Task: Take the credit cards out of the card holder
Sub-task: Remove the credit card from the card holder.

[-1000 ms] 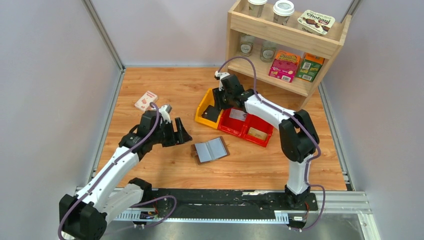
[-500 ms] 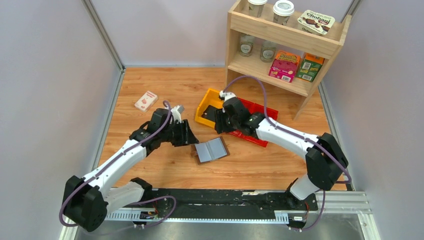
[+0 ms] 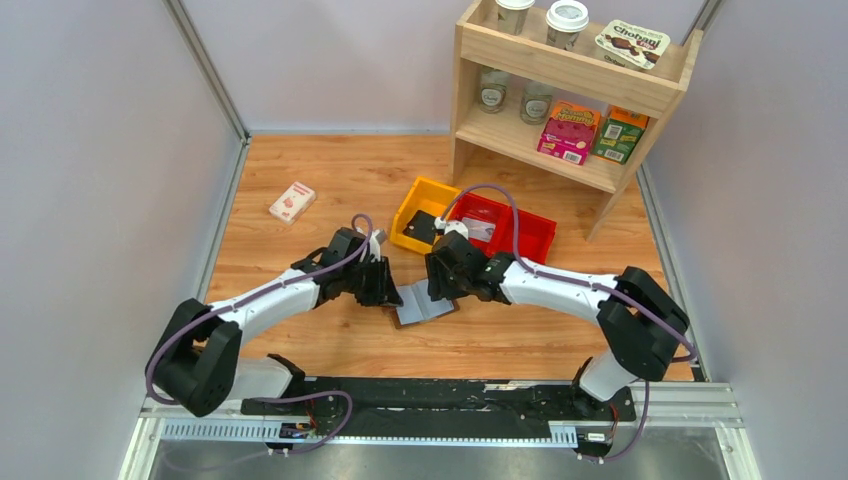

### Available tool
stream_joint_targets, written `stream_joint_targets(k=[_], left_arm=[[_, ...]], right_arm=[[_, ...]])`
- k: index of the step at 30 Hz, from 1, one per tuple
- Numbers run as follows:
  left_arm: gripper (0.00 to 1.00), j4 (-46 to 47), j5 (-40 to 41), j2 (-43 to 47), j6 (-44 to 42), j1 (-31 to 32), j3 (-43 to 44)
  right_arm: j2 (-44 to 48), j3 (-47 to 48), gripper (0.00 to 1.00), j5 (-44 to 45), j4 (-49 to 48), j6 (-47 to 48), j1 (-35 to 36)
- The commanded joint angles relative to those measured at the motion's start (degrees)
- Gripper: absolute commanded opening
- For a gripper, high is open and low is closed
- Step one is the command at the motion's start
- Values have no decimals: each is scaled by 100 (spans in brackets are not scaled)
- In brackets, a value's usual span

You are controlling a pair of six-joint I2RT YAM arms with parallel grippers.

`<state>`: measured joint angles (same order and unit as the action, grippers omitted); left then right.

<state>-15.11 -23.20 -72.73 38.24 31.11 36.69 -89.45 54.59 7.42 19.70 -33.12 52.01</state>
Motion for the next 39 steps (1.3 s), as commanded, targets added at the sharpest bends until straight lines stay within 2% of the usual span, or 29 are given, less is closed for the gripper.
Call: stream_joint_targets(k=[1, 18, 23, 26, 29, 33, 39], left_arm=[[28, 351, 184, -276, -54, 26, -267], [25, 307, 369, -725, -97, 35, -452], [25, 307, 351, -752, -106, 26, -443], [25, 325, 343, -787, -106, 26, -434], [25, 334, 316, -795, -97, 26, -426], [25, 342, 290, -787, -97, 26, -425], [25, 386, 255, -795, -88, 26, -417]], right_arm=[[-195, 8, 54, 198, -300, -177, 143], [-688, 17, 50, -56, -441, -142, 213], [-653, 104, 39, -162, -459, -124, 240], [-618, 184, 36, -144, -415, -98, 275], [-556, 271, 37, -127, -345, -71, 301], [-521, 377, 46, -171, -292, -45, 327], [-556, 509, 53, -285, -265, -27, 380]])
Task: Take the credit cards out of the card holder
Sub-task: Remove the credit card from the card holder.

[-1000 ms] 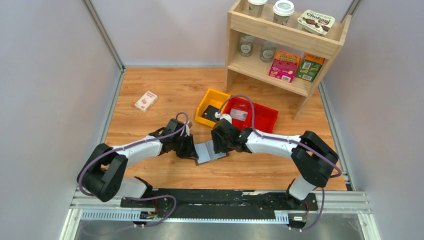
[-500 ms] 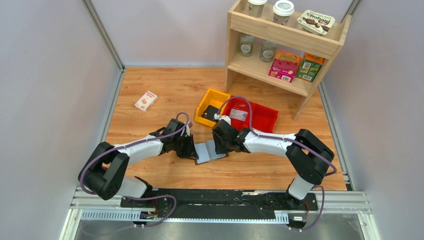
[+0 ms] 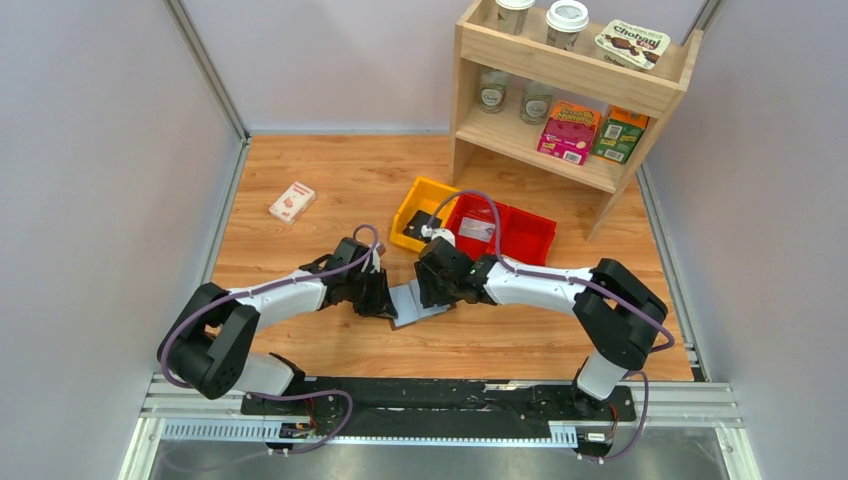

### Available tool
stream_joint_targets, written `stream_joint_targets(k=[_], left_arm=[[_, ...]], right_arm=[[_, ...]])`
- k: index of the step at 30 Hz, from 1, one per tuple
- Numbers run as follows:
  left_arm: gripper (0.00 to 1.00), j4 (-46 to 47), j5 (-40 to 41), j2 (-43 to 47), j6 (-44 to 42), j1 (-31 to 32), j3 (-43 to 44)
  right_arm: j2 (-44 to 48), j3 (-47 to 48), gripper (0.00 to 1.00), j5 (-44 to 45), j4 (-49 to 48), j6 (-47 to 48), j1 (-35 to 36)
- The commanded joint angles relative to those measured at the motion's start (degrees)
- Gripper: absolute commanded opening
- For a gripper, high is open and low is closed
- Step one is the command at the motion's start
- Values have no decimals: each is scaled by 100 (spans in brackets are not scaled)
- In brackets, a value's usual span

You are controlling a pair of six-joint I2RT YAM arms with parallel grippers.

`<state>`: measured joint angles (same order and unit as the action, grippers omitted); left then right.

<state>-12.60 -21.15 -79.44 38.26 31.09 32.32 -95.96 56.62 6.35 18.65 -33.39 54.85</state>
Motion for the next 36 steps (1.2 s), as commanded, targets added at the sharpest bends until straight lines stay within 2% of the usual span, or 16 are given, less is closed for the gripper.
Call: stream_joint_targets(k=[1, 7, 17, 21, 24, 29, 36], left_arm=[[25, 144, 41, -116, -82, 29, 12], [24, 188, -3, -142, -64, 29, 3], [24, 188, 5, -133, -29, 29, -23], [24, 196, 14, -133, -12, 29, -24], [23, 205, 14, -133, -3, 29, -24], [23, 232, -4, -160, 15, 29, -32], [23, 249, 32, -125, 41, 29, -94]], right_arm=[[78, 341, 55, -213, -160, 8, 113], [-45, 543, 59, -416, -108, 25, 219], [78, 675, 75, 1113, 621, -89, 298], [253, 526, 80, 966, 359, 95, 290], [385, 411, 81, 605, -1, 227, 289], [105, 543, 80, -19, -204, 351, 289], [-80, 517, 80, 859, 77, 87, 263]])
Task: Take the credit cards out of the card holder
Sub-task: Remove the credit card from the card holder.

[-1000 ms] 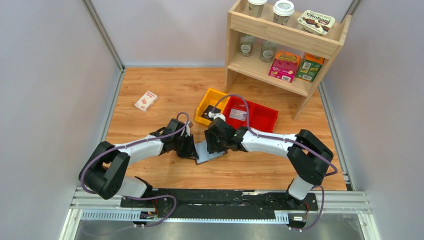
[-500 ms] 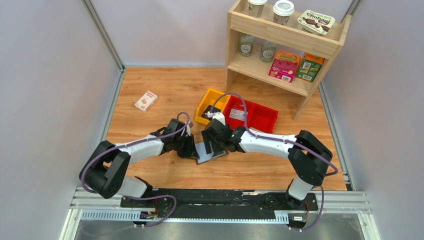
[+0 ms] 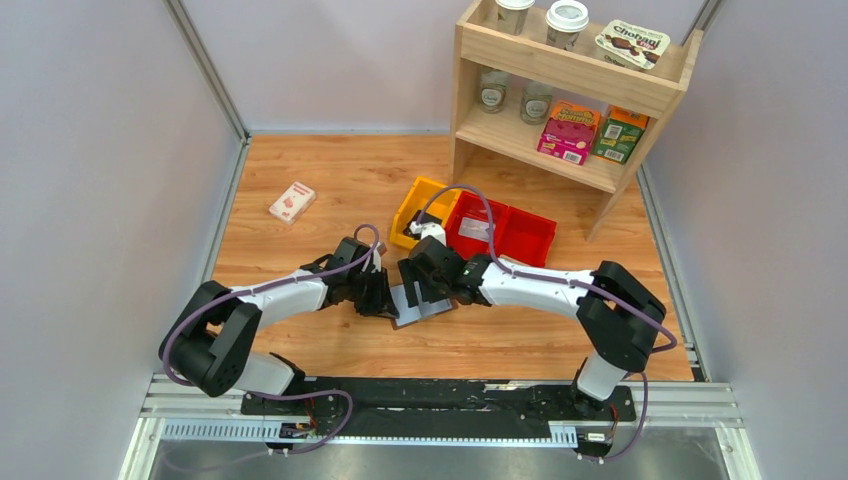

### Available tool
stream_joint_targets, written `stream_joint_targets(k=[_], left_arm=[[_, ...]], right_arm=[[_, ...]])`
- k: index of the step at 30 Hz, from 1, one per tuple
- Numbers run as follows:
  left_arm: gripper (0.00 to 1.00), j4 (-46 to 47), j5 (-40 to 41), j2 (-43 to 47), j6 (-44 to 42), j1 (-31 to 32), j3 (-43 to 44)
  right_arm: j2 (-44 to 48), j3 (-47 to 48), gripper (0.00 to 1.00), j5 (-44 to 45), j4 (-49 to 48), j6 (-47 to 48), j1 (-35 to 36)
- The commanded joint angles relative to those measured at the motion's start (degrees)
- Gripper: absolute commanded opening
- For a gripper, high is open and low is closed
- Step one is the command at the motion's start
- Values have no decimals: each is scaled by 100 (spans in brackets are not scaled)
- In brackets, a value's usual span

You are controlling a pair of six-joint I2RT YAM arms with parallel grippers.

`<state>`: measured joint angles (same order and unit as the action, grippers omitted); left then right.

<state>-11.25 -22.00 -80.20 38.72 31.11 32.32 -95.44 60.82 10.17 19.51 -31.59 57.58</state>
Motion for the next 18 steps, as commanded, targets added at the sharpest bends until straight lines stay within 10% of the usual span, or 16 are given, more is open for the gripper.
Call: stream_joint_targets(k=[1, 18], left_arm=[[23, 114, 117, -39, 4, 26, -85], [22, 184, 73, -83, 39, 35, -111]], right_arm=[[-168, 97, 80, 459, -17, -75, -19], [-590, 115, 77, -392, -289, 30, -19]])
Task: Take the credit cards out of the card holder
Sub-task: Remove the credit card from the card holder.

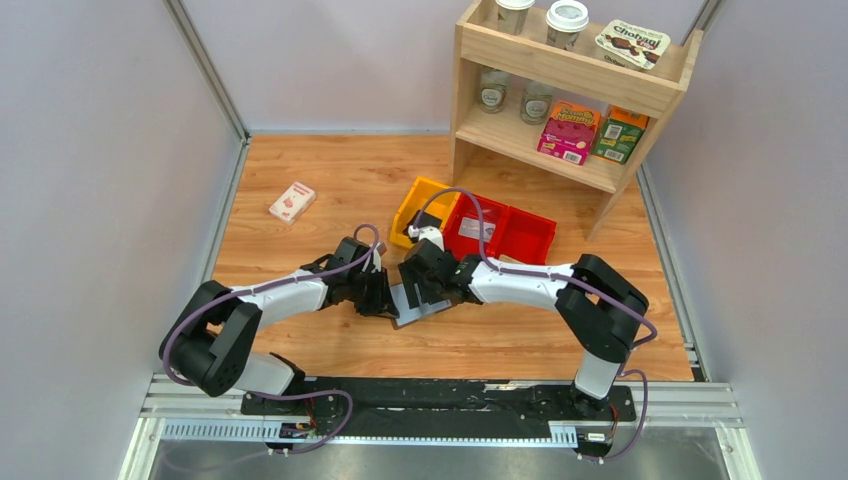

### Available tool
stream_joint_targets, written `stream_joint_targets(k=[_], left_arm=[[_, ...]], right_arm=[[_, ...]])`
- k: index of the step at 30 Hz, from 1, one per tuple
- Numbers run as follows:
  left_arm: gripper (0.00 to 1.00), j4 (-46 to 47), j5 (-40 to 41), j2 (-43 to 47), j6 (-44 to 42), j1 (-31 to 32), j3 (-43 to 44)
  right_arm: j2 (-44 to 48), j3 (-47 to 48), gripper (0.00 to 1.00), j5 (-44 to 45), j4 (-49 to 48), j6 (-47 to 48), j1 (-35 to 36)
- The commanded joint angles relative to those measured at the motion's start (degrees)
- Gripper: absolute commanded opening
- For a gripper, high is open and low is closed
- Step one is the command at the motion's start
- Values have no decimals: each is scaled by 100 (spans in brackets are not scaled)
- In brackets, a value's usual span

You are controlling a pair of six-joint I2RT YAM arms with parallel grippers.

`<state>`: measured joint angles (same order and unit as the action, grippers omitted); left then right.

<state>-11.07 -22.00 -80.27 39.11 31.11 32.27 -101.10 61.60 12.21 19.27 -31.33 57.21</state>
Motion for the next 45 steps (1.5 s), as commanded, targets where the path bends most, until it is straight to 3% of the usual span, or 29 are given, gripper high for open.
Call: stream_joint_targets(k=[1, 10, 19, 27, 33, 40, 45], left_arm=[[22, 175, 73, -85, 0, 26, -116], [22, 263, 38, -59, 44, 26, -133], [24, 290, 380, 634, 193, 26, -335], [35, -334, 1188, 1891, 430, 26, -608], [38, -939, 1610, 2621, 589, 26, -617], [42, -1424, 2128, 3658, 756, 18, -476], [43, -1784, 2586, 4290, 870, 18, -441]], right_arm=[[28, 10, 75, -745, -335, 4, 18], [354, -175, 63, -1896, -1047, -48, 18], [205, -219, 59, -2820, -1777, -259, 18], [29, -70, 58, -2856, -1664, -242, 1], [345, 325, 61, -2223, -917, 179, 9], [223, 370, 64, -2520, -985, 216, 1], [-401, 572, 64, -3004, -1205, -4, 18]])
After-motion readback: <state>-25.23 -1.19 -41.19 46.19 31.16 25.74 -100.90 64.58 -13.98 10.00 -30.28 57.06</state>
